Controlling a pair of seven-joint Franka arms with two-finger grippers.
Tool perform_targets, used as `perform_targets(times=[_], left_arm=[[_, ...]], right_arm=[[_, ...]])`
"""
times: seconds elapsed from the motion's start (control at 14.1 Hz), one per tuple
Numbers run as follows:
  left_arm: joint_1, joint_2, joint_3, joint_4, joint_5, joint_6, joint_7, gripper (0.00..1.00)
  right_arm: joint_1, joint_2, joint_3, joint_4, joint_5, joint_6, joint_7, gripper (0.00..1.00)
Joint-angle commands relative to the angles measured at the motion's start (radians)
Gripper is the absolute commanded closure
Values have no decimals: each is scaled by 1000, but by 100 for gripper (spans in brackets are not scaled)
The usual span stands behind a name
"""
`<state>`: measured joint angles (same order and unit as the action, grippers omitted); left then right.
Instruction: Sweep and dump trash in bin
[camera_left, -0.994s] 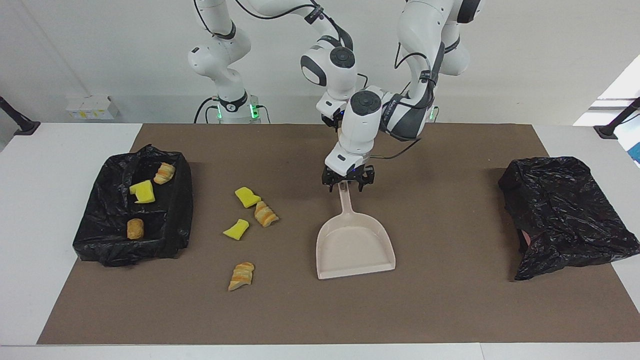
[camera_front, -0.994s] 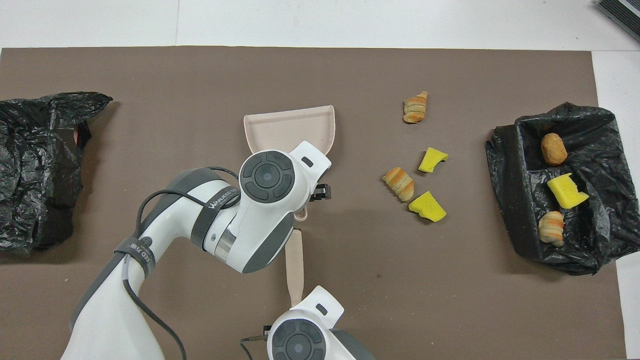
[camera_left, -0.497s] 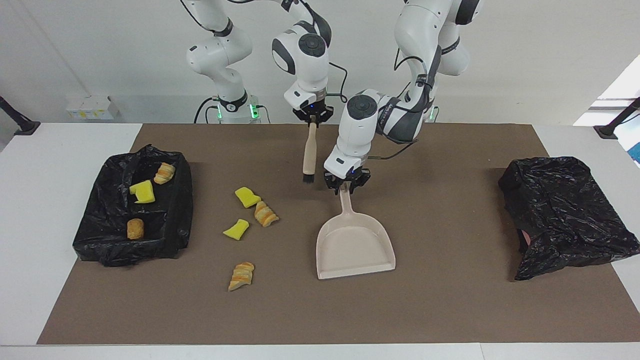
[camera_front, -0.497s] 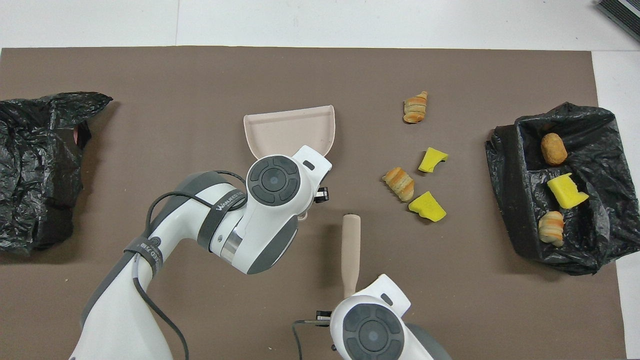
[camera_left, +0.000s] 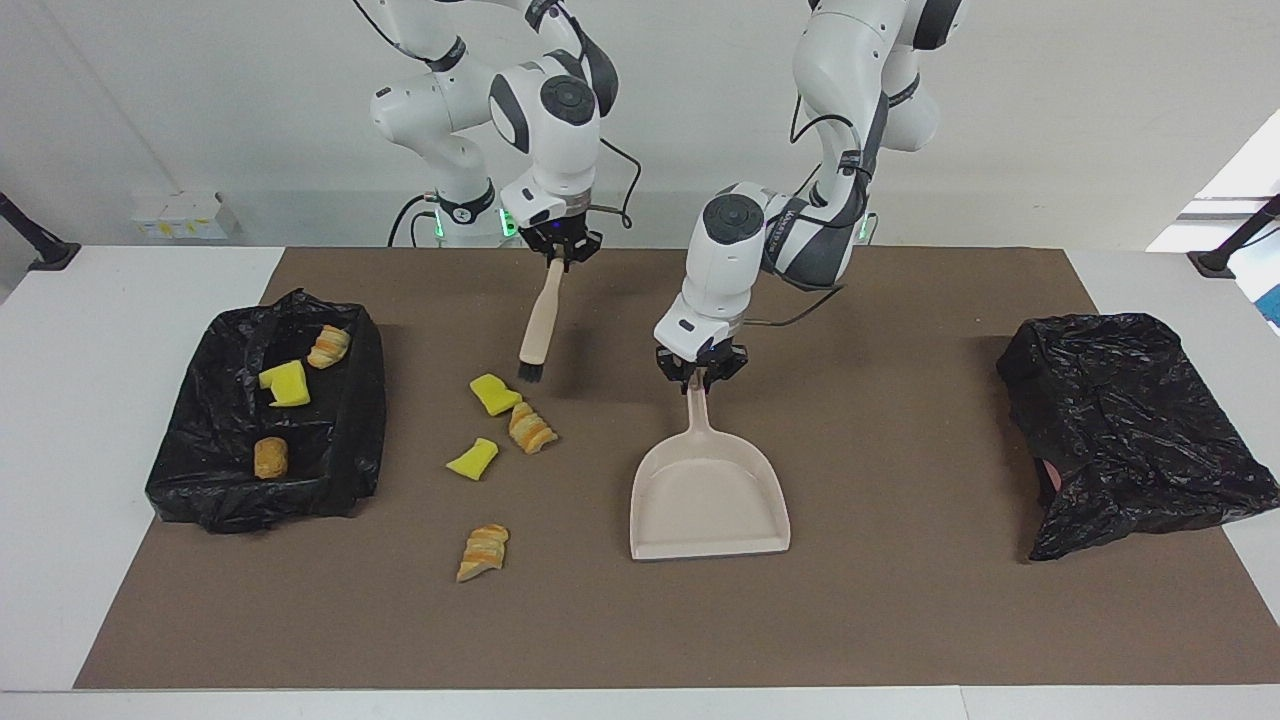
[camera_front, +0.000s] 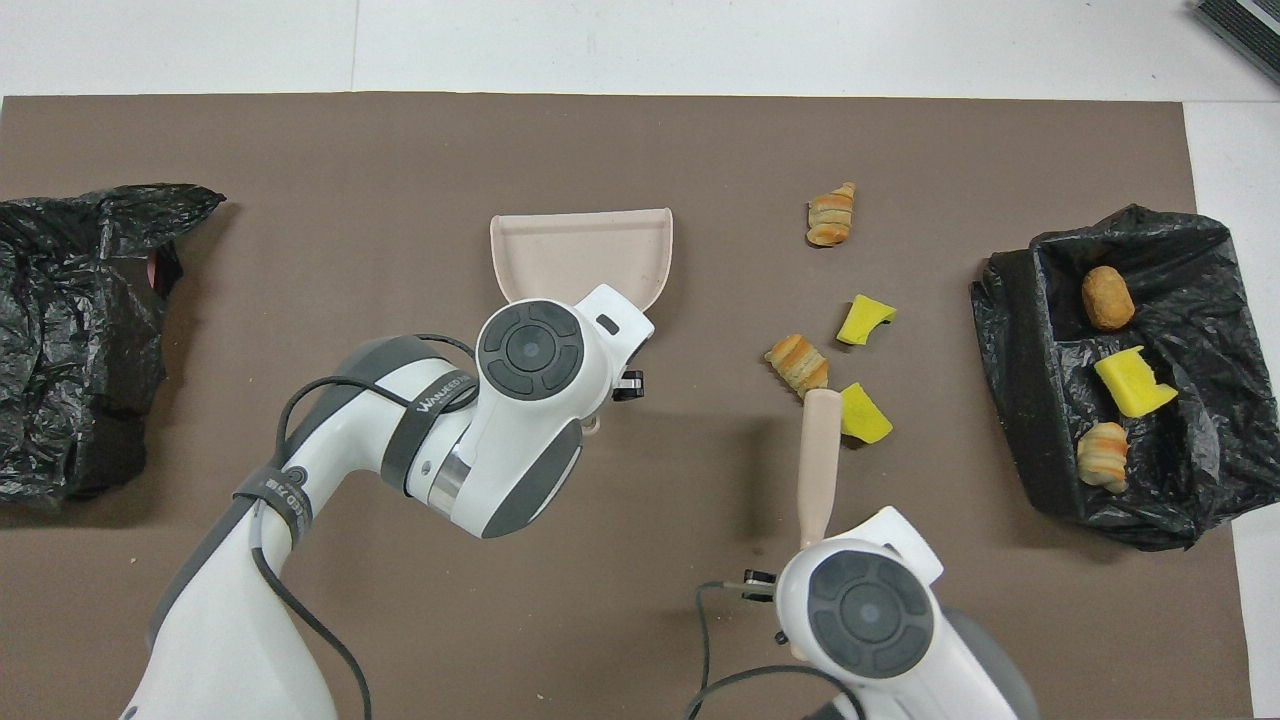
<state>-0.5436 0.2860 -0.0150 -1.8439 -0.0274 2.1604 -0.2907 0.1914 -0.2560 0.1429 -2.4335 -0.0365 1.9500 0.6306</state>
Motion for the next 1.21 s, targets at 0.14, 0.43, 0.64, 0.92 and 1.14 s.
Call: perform_targets(times=[0.14, 0.43, 0.64, 0.92, 1.14], left_arm=[[85, -67, 10, 5, 24, -109, 387, 100], [96, -93, 33, 3, 32, -203, 722, 100], [96, -106, 33, -9, 84, -234, 966, 100], [71, -125, 29, -54, 156, -217, 1191, 100], [22, -139, 27, -124, 158, -141, 1213, 100]], right_arm=[[-86, 64, 15, -7, -10, 9, -61, 100], [-64, 119, 17, 7, 48, 17, -67, 100], [17, 165, 17, 77, 101, 38, -71, 100], [40, 297, 18, 169, 99, 81, -115, 100], [60, 407, 18, 275, 95, 83, -115, 100]])
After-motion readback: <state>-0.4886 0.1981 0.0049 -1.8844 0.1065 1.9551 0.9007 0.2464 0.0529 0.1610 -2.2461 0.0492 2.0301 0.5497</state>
